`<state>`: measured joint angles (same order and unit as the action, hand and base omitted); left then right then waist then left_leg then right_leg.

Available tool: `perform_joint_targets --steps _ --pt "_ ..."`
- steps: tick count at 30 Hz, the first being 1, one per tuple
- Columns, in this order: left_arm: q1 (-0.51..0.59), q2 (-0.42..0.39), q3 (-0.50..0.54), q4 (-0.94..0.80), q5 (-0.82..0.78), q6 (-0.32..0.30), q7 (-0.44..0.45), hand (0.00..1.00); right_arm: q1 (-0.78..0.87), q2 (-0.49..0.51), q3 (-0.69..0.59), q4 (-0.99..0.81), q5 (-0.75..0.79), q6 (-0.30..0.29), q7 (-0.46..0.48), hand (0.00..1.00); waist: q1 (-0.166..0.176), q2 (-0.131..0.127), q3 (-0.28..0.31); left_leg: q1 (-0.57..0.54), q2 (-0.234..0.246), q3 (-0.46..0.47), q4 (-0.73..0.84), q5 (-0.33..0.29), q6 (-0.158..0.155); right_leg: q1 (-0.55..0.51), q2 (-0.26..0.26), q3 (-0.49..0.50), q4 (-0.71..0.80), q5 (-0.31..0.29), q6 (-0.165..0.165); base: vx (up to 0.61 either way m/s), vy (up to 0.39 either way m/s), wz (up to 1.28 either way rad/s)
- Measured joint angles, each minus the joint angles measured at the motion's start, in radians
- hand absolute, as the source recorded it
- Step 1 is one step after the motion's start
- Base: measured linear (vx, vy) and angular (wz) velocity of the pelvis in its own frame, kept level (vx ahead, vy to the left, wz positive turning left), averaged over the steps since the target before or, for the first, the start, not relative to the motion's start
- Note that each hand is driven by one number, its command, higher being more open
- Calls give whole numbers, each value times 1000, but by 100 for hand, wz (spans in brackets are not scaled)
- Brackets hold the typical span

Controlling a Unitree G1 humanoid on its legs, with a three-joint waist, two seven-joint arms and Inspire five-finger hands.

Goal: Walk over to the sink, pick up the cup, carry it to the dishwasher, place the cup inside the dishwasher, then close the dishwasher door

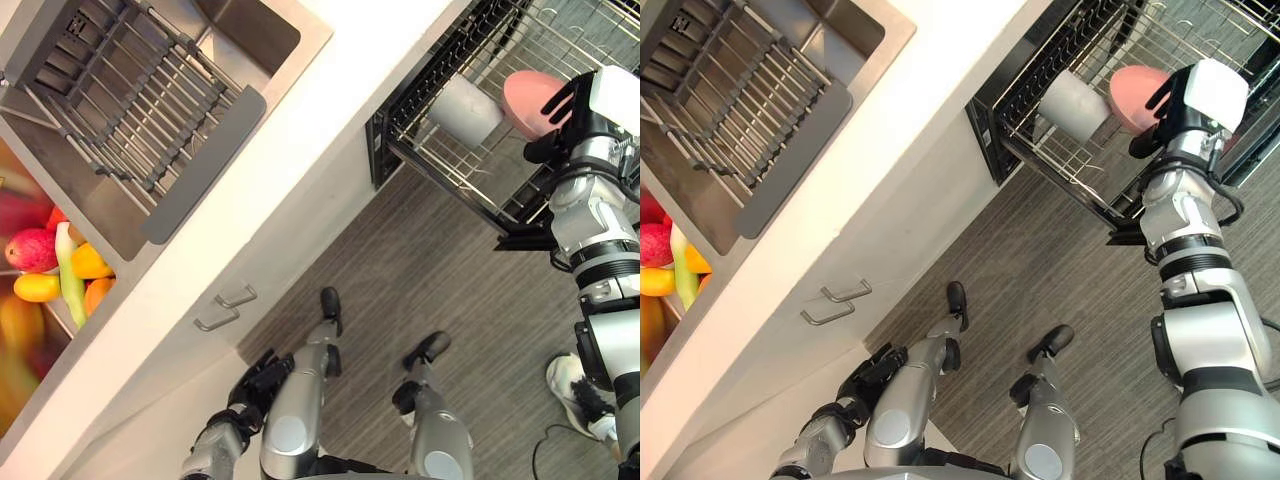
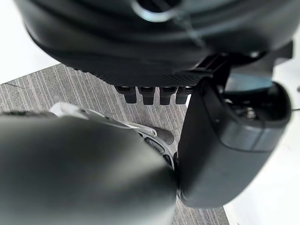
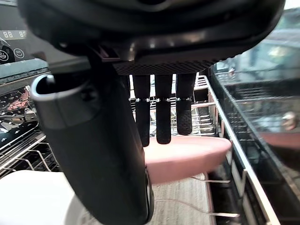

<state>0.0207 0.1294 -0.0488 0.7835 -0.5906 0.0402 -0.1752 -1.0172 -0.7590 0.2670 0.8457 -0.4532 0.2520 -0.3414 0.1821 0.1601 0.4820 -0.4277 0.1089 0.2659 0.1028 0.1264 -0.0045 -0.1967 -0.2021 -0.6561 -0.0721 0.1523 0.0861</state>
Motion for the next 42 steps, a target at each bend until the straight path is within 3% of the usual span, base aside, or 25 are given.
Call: perform_joint_targets --steps 5,13,19,25,29,30,33,37,40,42 --pt "-6 -1 -1 3 0 1 1 100 -10 0 4 0 53 -5 0 100 0 0 0 -2 -3 -10 0 0 0 0 -1 1 1 0 0 -4 62 3" --pt "-6 -4 4 5 3 8 4 100 -34 0 -25 -79 151 -83 -10 100 -7 0 0 24 -1 -12 1 0 0 27 -2 4 6 0 0 -15 61 0" --pt "-5 -19 25 4 31 19 22 100 -1 0 -162 -200 299 -123 -86 100 -30 -6 1 100 -9 -11 -65 29 -4 69 -11 34 22 0 0 -1 74 1" --pt "4 -19 54 3 69 32 27 100 135 27 -360 -277 426 -151 -172 100 -78 -57 -7 221 -23 12 -190 81 -6 118 -14 63 26 -1 1 18 45 -8" --pt "11 -16 64 2 81 39 48 100 207 34 -480 -262 562 -152 -225 100 -111 -71 -14 251 -24 33 -190 81 -6 129 -22 90 37 -1 1 12 23 -17" --pt "14 -16 64 2 81 39 50 100 210 34 -490 -252 583 -154 -233 0 -119 -71 -14 253 -24 36 -190 81 -6 128 -23 93 38 -1 2 -17 10 -15" --pt "22 -14 62 3 78 38 67 100 234 34 -557 -171 699 -166 -259 0 -147 -73 -16 254 -25 51 -196 87 -8 121 -28 109 41 -15 19 -50 -10 -14" --pt "36 -12 60 5 50 25 67 100 275 34 -596 -68 851 -173 -270 0 -157 -71 -17 241 -11 74 -196 91 -18 81 -25 139 60 -25 19 -54 -23 -21" --pt "38 -6 45 13 19 18 63 100 275 31 -614 8 1025 -195 -225 0 -172 -58 -21 209 -13 84 -196 95 -17 37 -27 158 61 -13 19 -9 -16 -14" --pt "38 -8 27 13 13 19 50 100 275 9 -613 55 1203 -200 -154 0 -173 -34 -19 190 -19 85 -196 103 -6 16 -29 162 61 1 12 10 -4 -2"
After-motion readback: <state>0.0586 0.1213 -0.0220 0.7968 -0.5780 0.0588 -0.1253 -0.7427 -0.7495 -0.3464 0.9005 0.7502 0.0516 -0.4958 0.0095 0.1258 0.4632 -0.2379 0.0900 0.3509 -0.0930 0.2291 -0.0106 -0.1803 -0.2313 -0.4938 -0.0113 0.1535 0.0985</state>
